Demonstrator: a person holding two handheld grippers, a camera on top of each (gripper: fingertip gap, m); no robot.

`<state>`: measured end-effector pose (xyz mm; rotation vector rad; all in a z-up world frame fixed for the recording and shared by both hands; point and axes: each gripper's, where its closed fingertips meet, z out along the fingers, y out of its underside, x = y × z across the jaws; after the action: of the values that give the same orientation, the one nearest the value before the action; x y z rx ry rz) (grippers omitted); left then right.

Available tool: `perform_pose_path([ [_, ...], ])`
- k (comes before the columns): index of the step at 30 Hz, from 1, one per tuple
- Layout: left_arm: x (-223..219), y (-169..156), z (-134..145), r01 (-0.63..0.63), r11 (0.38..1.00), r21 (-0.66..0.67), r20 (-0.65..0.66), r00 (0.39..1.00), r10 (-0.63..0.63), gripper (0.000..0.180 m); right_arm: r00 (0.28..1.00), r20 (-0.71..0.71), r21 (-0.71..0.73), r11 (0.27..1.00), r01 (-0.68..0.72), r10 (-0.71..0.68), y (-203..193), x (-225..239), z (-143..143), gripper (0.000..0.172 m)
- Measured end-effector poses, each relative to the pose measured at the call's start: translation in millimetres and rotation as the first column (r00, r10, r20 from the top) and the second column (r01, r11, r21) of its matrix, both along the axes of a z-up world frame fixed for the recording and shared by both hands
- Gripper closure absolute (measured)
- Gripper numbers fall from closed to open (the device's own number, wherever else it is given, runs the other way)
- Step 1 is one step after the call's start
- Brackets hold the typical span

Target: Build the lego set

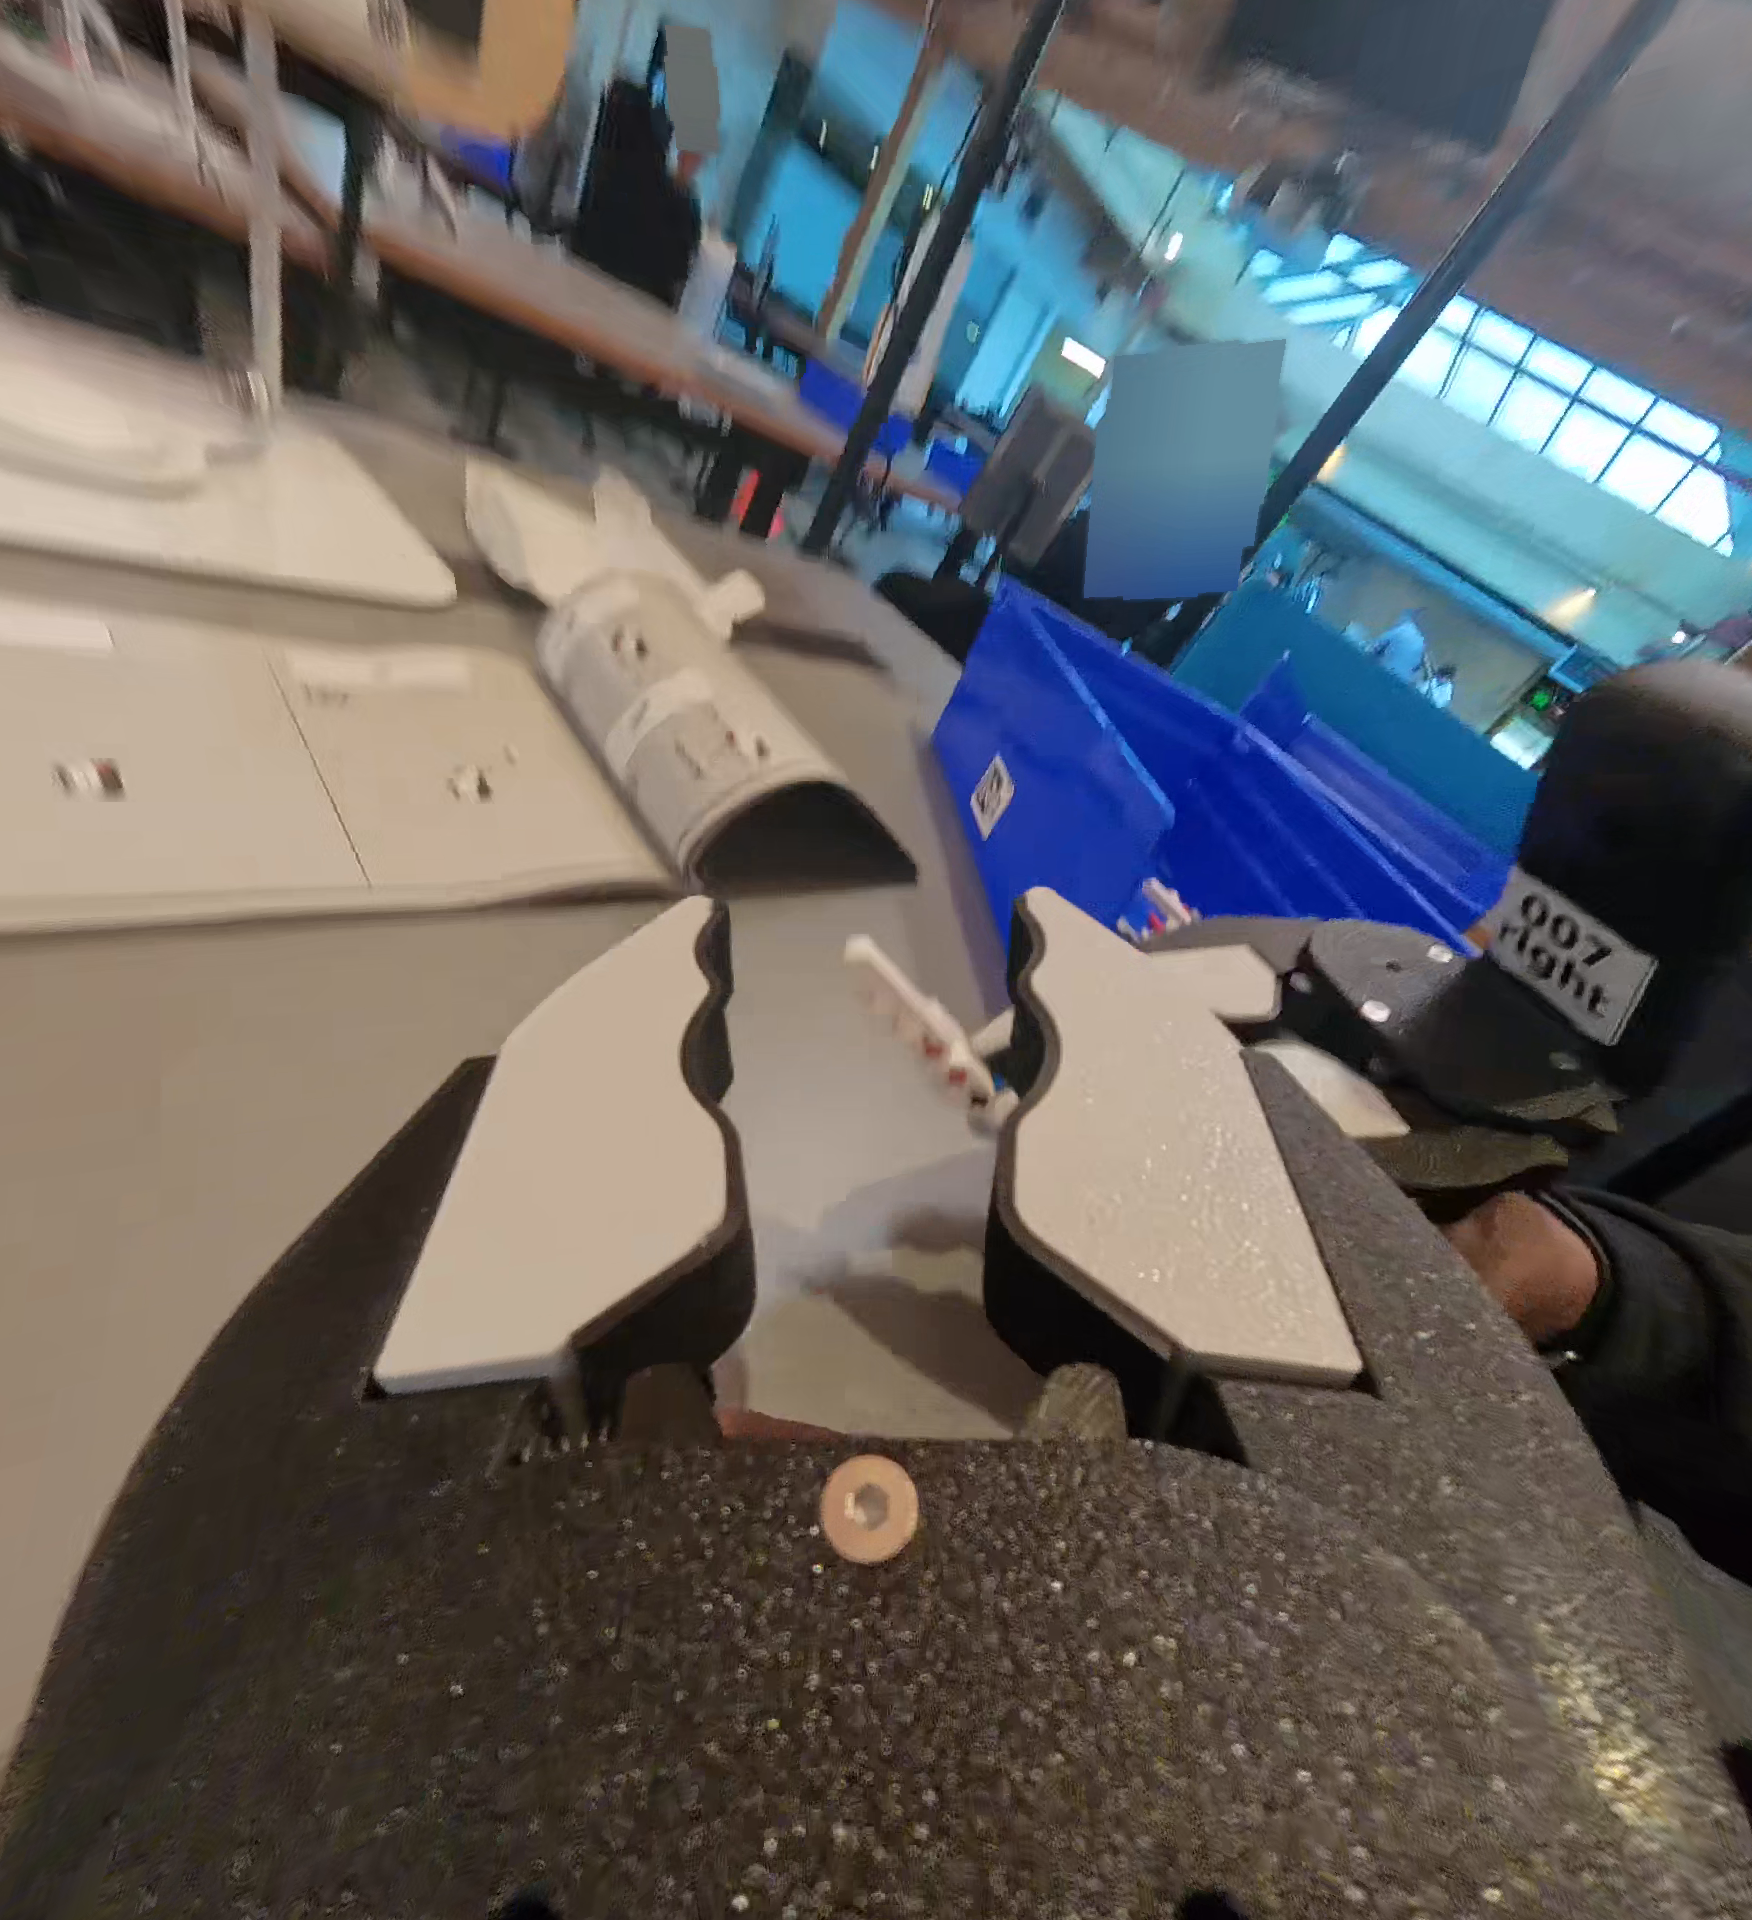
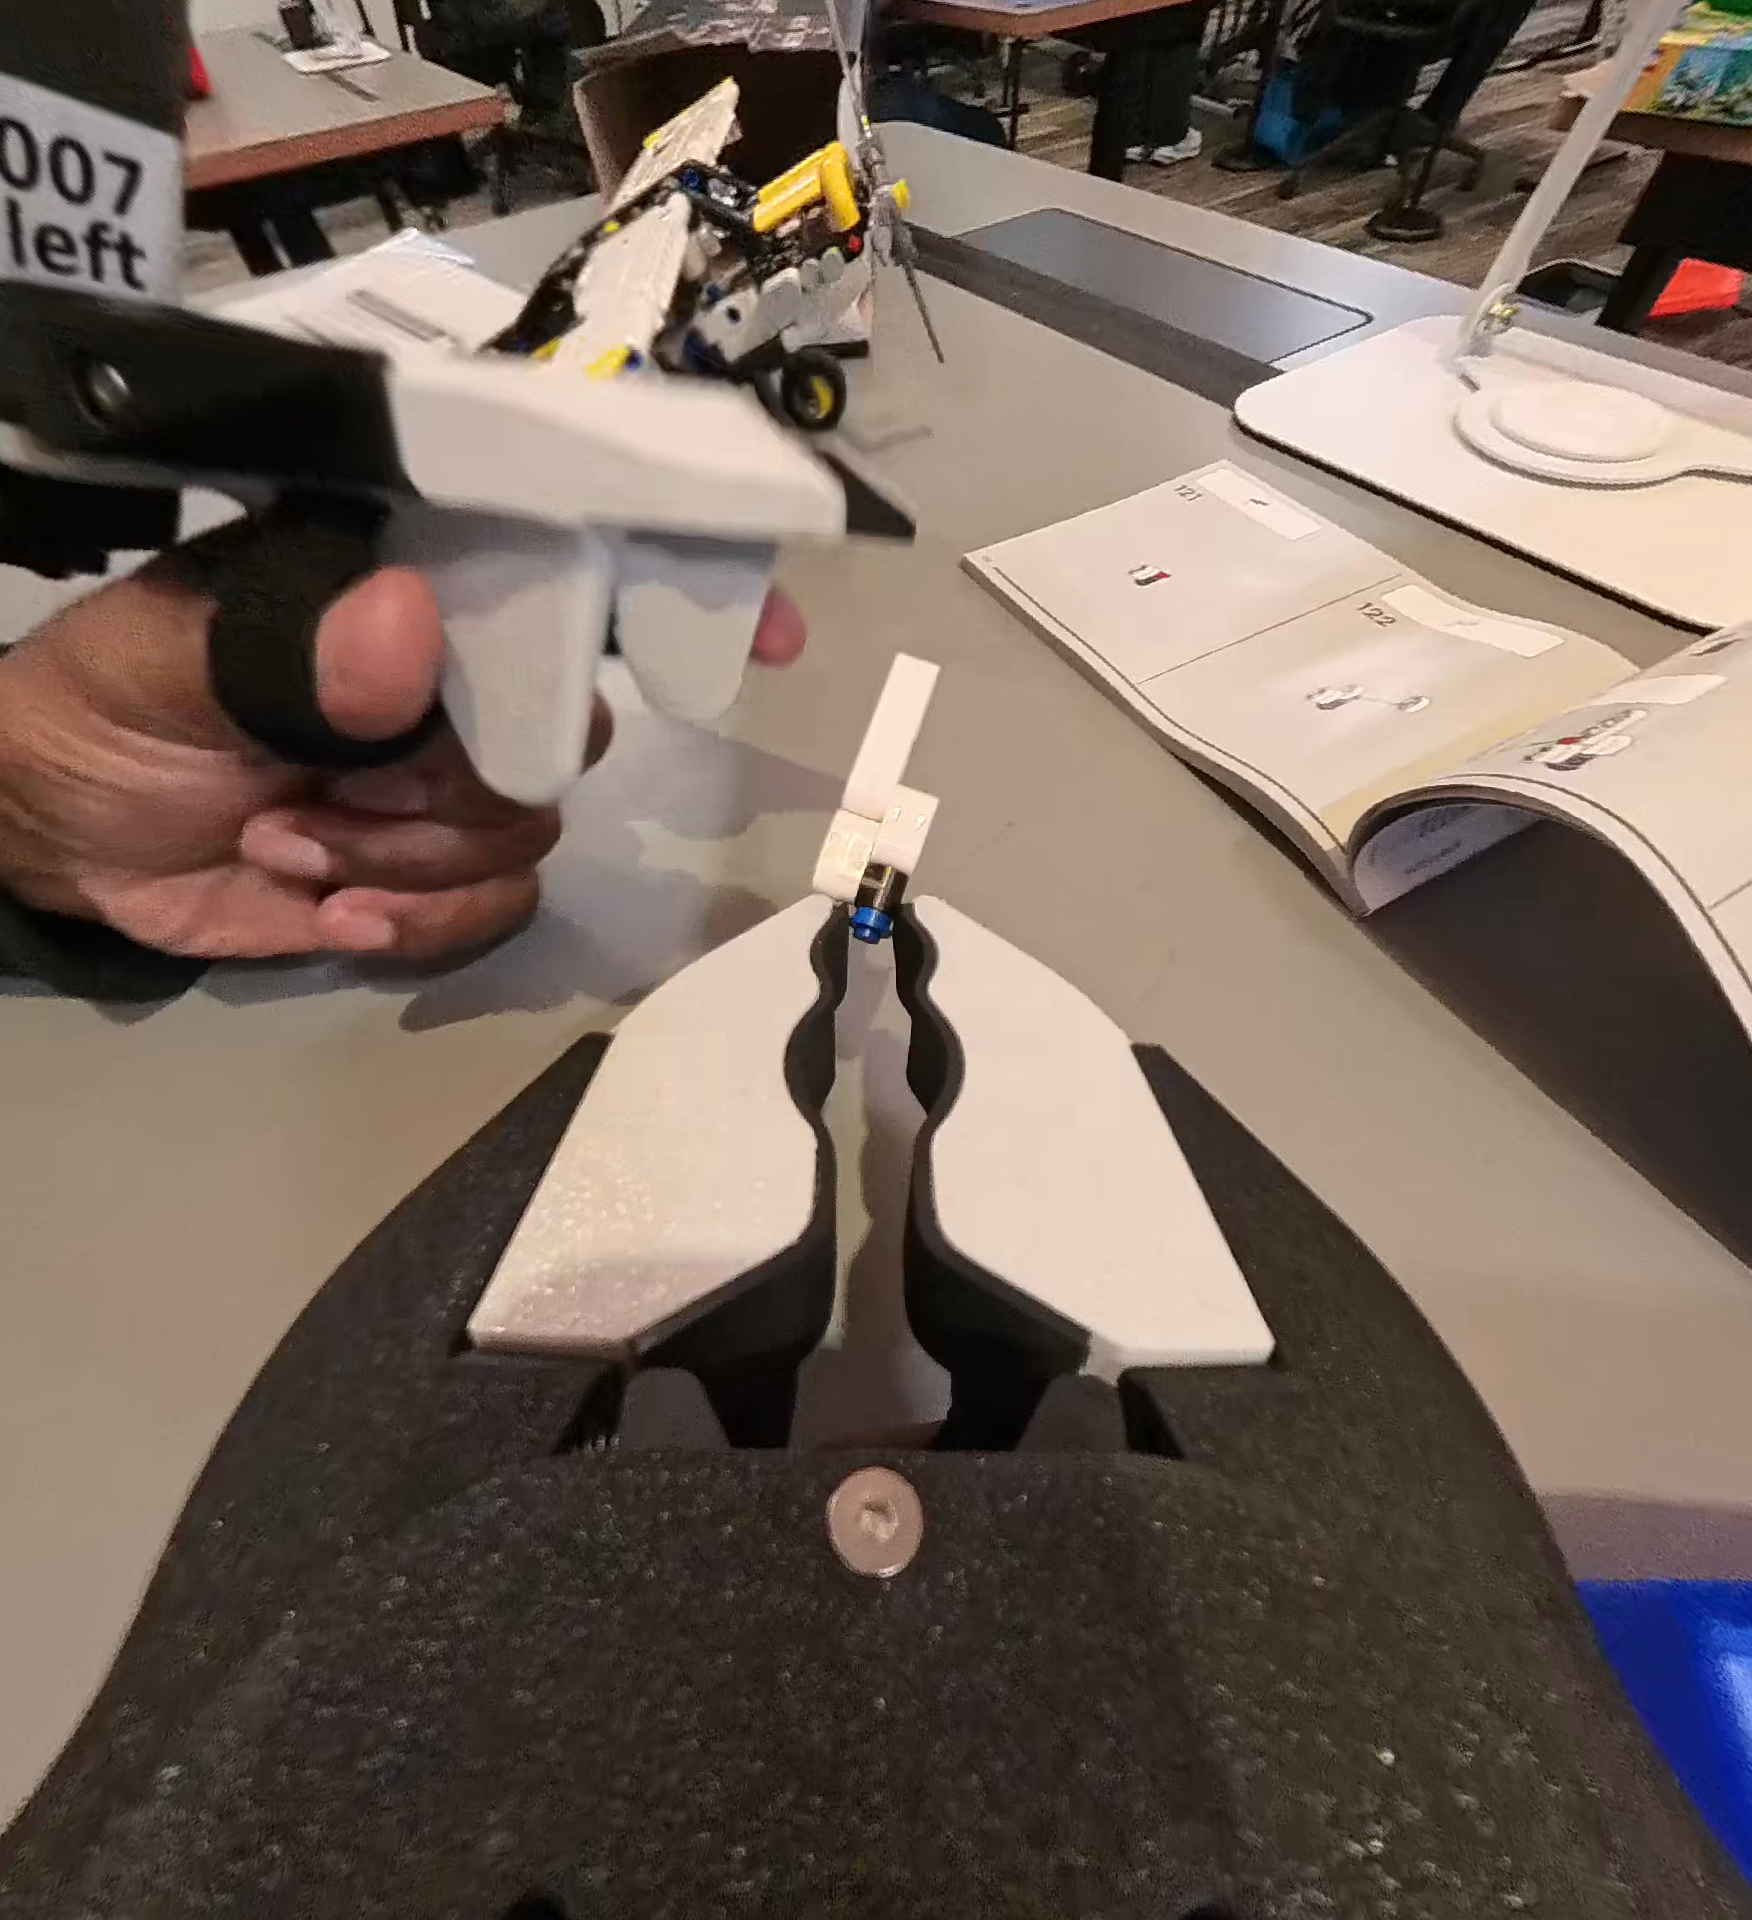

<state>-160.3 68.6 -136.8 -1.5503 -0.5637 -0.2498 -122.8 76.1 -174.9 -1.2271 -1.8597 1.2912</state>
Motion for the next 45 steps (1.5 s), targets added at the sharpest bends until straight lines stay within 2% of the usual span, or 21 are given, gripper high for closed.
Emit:
perform_pose_path([
  [3,15,5,-19,0.08,0.995,-0.052,0.134,0.988,-0.072,0.134,0.999,-0.021,0.006,1.0,0.03,-0.03,4,-1,3,0.164],
  [6,22,8,-24,0.125,0.991,-0.05,0.227,0.968,-0.11,0.138,0.998,-0.042,0.007,0.998,0.057,-0.056,7,-3,6,0.164],
  [15,28,9,-20,0.193,0.981,0.017,0.293,0.937,-0.19,0.161,0.992,-0.117,0.098,0.994,0.049,-0.038,-3,-3,11,0.164],
  [27,37,5,-11,0.237,0.969,0.077,0.254,0.935,-0.249,0.173,0.984,-0.18,0.148,0.988,0.039,-0.012,-10,-3,14,0.163],
  [35,38,1,-6,0.267,0.963,0.036,0.065,0.961,-0.269,0.173,0.985,-0.173,0.156,0.987,0.044,-0.017,0,-5,11,0.154],
  [45,37,3,-10,0.312,0.949,0.038,0.142,0.939,-0.314,0.173,0.99,-0.134,0.165,0.984,0.067,-0.045,20,-6,5,0.154],
])
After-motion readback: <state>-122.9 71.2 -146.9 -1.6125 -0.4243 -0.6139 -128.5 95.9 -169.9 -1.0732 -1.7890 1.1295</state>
